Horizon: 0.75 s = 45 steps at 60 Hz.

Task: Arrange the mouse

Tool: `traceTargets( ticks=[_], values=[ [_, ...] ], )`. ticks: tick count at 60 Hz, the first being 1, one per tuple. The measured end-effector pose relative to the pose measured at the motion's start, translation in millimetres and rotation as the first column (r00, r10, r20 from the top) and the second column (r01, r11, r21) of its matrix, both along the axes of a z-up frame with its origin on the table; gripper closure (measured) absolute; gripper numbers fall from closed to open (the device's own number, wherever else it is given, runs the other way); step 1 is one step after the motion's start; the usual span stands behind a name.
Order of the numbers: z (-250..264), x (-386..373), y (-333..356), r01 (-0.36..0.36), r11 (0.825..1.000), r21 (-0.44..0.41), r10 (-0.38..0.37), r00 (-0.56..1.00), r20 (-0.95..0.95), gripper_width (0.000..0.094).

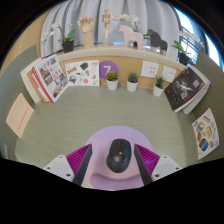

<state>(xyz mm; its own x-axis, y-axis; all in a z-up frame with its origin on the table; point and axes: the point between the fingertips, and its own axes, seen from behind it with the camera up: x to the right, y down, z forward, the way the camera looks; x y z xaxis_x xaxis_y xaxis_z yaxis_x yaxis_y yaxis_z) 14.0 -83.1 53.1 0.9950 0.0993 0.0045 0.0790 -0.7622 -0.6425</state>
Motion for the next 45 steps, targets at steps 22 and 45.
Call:
traceTargets(
  ticks=[22, 45],
  values=[
    [150, -14, -89, 0.094, 0.973, 0.212, -0.086, 0.995, -0.046, 0.0097],
    [191, -47, -168, 0.082, 0.951, 0.299, -0.073, 0.996, -0.040, 0.0109]
  ],
)
